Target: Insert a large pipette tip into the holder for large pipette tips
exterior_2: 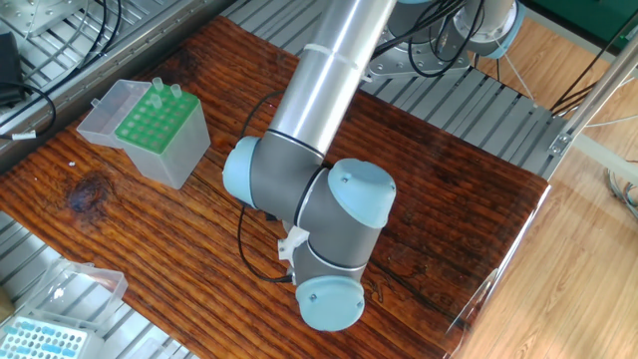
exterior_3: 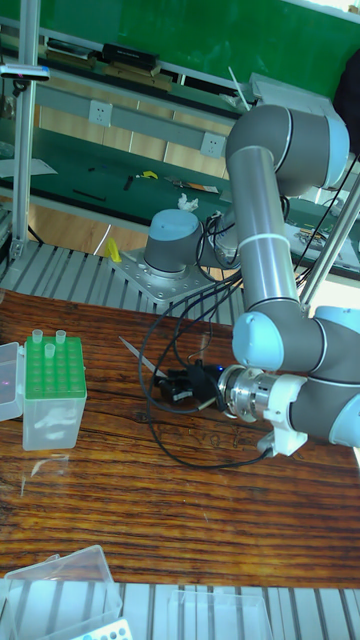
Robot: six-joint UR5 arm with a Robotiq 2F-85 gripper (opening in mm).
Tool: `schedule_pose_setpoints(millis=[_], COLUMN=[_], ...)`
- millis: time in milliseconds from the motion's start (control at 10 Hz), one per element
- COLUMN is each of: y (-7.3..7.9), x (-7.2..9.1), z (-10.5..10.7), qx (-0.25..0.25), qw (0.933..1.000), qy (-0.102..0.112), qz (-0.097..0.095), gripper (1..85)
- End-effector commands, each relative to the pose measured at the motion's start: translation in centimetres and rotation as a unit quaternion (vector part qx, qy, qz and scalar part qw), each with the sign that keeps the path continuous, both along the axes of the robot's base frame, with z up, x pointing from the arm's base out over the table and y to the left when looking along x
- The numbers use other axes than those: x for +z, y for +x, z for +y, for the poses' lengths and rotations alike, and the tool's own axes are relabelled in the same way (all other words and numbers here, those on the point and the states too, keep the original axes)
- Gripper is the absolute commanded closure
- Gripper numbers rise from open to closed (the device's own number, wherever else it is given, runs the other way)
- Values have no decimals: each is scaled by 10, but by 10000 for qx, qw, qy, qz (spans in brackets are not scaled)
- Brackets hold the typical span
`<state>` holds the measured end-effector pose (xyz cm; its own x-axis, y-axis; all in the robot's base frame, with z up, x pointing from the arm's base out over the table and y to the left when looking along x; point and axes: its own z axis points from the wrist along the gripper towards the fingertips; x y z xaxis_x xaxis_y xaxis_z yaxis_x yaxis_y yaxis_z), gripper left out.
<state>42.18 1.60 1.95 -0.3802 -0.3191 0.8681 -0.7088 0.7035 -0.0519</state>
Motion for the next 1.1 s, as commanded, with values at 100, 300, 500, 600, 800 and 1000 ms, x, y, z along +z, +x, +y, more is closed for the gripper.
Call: schedule_pose_setpoints(millis=[100, 300, 500, 600, 800, 1000], y=[-2, -3, -3, -4, -7, -9], x=[-4, -6, -6, -6, -6, -6], z=[0, -4, -4, -3, -4, -2], qx=[-62, -60, -64, -89, -110, -143], qw=[10000, 10000, 10000, 9999, 9999, 9999], qy=[-19, -47, -59, -68, -71, -44], qz=[-1, -11, -16, -12, 12, 45], gripper=[463, 467, 467, 470, 477, 477])
